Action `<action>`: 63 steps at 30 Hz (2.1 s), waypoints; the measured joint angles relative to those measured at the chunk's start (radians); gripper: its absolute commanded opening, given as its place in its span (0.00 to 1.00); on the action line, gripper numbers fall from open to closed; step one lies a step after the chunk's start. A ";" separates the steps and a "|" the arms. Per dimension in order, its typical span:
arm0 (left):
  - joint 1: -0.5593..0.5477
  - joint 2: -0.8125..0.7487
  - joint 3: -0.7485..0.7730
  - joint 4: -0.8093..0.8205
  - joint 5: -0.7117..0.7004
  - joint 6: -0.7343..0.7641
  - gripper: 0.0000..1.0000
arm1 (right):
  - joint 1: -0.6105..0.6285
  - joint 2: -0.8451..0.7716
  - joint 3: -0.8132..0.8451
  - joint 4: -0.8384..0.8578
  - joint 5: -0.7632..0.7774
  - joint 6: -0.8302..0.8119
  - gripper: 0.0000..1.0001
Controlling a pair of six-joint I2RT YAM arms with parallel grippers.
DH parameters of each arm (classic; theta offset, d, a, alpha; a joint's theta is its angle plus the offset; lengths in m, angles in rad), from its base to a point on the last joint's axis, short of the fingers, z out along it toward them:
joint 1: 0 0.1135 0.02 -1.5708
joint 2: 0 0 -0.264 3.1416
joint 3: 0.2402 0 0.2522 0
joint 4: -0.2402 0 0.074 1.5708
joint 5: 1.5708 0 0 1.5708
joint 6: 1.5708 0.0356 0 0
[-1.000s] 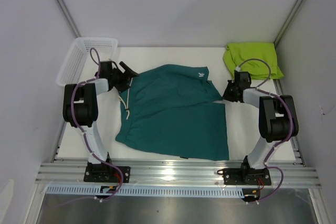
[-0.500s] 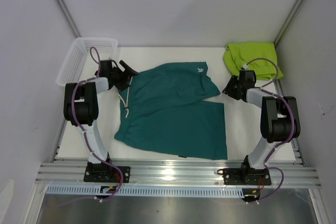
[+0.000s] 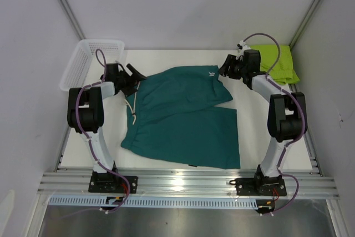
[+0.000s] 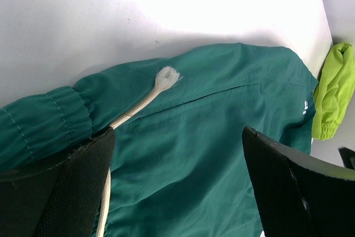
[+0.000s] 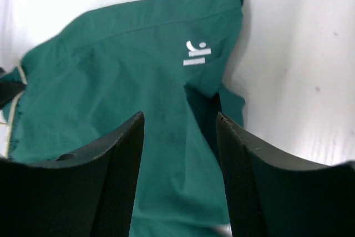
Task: Fold and stack the shorts
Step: Flatten the shorts out
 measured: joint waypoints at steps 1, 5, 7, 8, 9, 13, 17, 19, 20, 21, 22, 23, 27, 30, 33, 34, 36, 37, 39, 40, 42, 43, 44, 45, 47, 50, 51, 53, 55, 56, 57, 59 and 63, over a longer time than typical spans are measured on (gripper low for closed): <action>0.000 0.000 0.000 0.000 0.000 0.001 0.98 | 0.011 0.027 0.029 -0.010 -0.001 -0.013 0.56; 0.000 -0.001 0.000 -0.001 0.000 0.004 0.98 | 0.055 0.113 0.092 -0.074 0.029 -0.064 0.54; 0.000 -0.002 0.000 -0.002 0.000 0.008 0.98 | 0.071 0.140 0.109 -0.106 0.043 -0.082 0.52; 0.000 -0.002 0.000 -0.002 0.000 0.009 0.98 | 0.079 0.152 0.117 -0.124 0.048 -0.090 0.52; 0.000 -0.003 0.000 -0.004 0.000 0.010 0.98 | 0.085 0.163 0.124 -0.138 0.056 -0.097 0.51; 0.000 -0.006 0.000 -0.012 -0.002 0.019 0.99 | 0.090 0.182 0.137 -0.169 0.079 -0.121 0.46; 0.000 -0.007 0.000 -0.014 -0.002 0.027 0.98 | 0.090 0.184 0.140 -0.183 0.091 -0.137 0.29; 0.000 -0.007 0.000 -0.014 -0.002 0.027 0.99 | 0.089 0.184 0.144 -0.185 0.095 -0.138 0.23; 0.000 -0.007 0.000 -0.014 -0.002 0.027 0.98 | 0.089 0.184 0.145 -0.186 0.097 -0.138 0.12; 0.000 -0.007 0.000 -0.016 -0.002 0.027 0.99 | 0.089 0.186 0.150 -0.187 0.098 -0.142 0.07; 0.000 -0.007 0.000 -0.016 -0.002 0.027 0.99 | 0.089 0.188 0.153 -0.187 0.098 -0.141 0.02; 0.000 -0.007 0.000 -0.017 -0.002 0.028 0.98 | 0.089 0.190 0.156 -0.186 0.099 -0.139 0.00; 0.000 -0.010 0.000 -0.023 -0.004 0.032 0.99 | 0.078 0.195 0.159 -0.180 0.085 -0.121 0.00; 0.000 -0.011 0.000 -0.025 -0.005 0.035 0.99 | 0.049 0.195 0.143 -0.142 0.049 -0.080 0.00; 0.000 -0.011 0.000 -0.026 -0.005 0.035 0.99 | -0.006 0.195 0.098 -0.079 0.005 -0.020 0.00; 0.000 -0.011 0.000 -0.026 -0.005 0.035 0.99 | -0.027 0.195 0.082 -0.062 -0.008 0.003 0.00; 0.000 -0.011 0.000 -0.026 -0.005 0.035 0.99 | -0.067 0.195 0.050 -0.035 -0.029 0.045 0.00; 0.000 -0.011 0.000 -0.026 -0.005 0.035 0.99 | -0.082 0.195 0.038 -0.023 -0.039 0.064 0.00; 0.000 -0.011 0.000 -0.026 -0.005 0.035 0.99 | -0.112 0.196 0.016 0.001 -0.054 0.101 0.03; 0.000 -0.011 0.000 -0.026 -0.005 0.035 0.99 | -0.123 0.196 0.006 0.008 -0.063 0.119 0.06; 0.000 -0.011 0.000 -0.026 -0.005 0.035 0.99 | -0.136 0.198 -0.004 0.017 -0.068 0.142 0.08; 0.000 -0.011 0.000 -0.027 -0.005 0.035 0.99 | -0.141 0.198 -0.007 0.021 -0.067 0.149 0.15; 0.000 -0.011 0.000 -0.027 -0.005 0.035 0.99 | -0.144 0.199 -0.010 0.022 -0.066 0.158 0.24; 0.000 -0.011 0.001 -0.027 -0.006 0.035 0.99 | -0.145 0.199 -0.011 0.024 -0.064 0.161 0.31; 0.000 -0.011 0.001 -0.031 -0.006 0.035 0.99 | -0.146 0.198 -0.012 0.031 -0.060 0.173 0.48; 0.000 -0.016 0.001 -0.041 -0.011 0.037 0.99 | -0.146 0.198 -0.012 0.040 -0.058 0.178 0.49; 0.000 -0.017 0.001 -0.045 -0.012 0.037 0.99 | -0.146 0.198 -0.012 0.042 -0.058 0.179 0.49; 0.000 -0.020 0.001 -0.053 -0.016 0.038 0.99 | -0.145 0.198 -0.012 0.043 -0.056 0.179 0.49; 0.000 -0.026 0.001 -0.066 -0.021 0.044 0.99 | -0.143 0.195 -0.012 0.042 -0.045 0.178 0.50; 0.000 -0.029 0.001 -0.073 -0.025 0.045 0.99 | -0.141 0.192 -0.012 0.042 -0.038 0.178 0.50; 0.000 -0.034 0.001 -0.084 -0.028 0.046 0.99 | -0.138 0.186 -0.012 0.038 -0.030 0.177 0.50; -0.001 -0.047 0.001 -0.108 -0.032 0.053 0.99 | -0.133 0.163 -0.012 0.021 -0.007 0.175 0.50; -0.006 -0.092 0.001 -0.159 -0.047 0.059 0.99 | -0.118 0.079 -0.012 -0.018 0.052 0.162 0.53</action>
